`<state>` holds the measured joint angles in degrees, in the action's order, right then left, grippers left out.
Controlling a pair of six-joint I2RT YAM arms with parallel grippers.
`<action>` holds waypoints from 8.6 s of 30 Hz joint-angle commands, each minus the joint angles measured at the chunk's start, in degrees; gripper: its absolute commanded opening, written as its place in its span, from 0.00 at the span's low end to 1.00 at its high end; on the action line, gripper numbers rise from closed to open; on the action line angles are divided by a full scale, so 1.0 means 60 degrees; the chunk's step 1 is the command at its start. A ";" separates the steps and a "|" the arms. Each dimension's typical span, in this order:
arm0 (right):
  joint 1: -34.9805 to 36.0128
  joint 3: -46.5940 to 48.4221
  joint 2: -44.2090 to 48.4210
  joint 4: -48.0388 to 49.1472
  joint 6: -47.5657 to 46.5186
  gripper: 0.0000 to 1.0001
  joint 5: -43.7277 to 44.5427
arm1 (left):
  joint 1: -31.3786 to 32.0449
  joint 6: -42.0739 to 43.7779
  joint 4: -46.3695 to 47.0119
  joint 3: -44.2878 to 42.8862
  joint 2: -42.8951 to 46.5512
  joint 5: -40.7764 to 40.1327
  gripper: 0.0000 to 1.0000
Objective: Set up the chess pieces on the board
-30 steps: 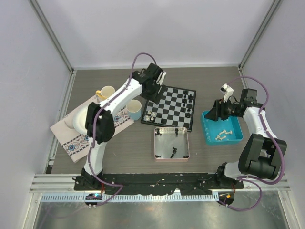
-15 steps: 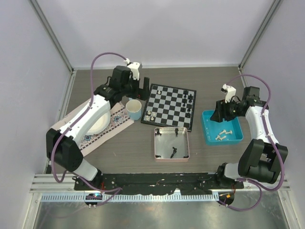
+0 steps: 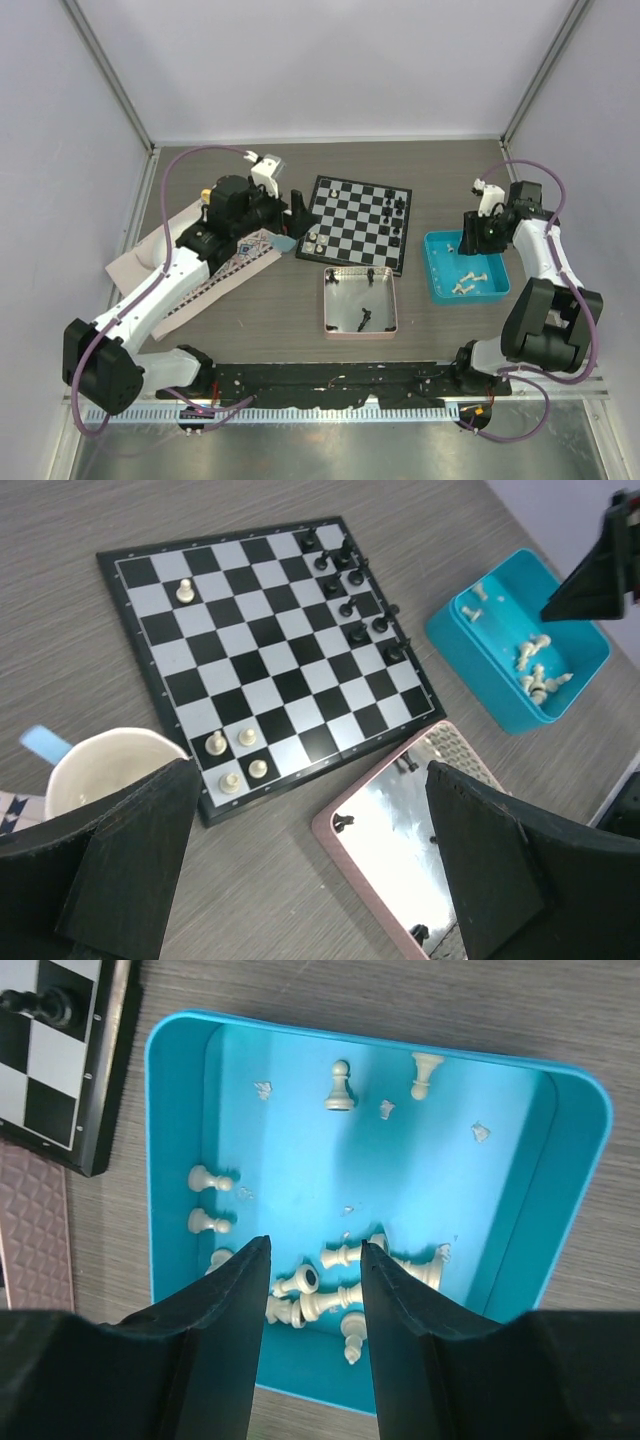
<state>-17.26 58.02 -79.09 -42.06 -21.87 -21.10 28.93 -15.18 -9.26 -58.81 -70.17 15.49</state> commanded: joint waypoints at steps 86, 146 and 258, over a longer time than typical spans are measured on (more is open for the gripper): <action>0.0884 -0.0735 0.1653 -0.0694 -0.2347 0.05 -0.2737 | 0.0862 -0.6332 0.5146 0.0163 -0.2323 0.4495 0.99; 0.3198 0.0774 0.1463 -0.2452 -0.3387 0.06 -0.7118 | 0.2547 -0.7753 0.6611 -0.1830 -0.5810 0.5534 0.54; -0.0229 -0.0544 0.0994 -0.0006 -0.2566 0.60 -0.5975 | 0.0833 0.0567 -0.5137 -0.8129 -0.9501 -0.1643 0.05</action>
<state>-18.24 55.27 -73.03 -43.68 -36.97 -55.59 33.78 -11.55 -40.95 -105.84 -126.52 4.54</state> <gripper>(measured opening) 0.603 0.050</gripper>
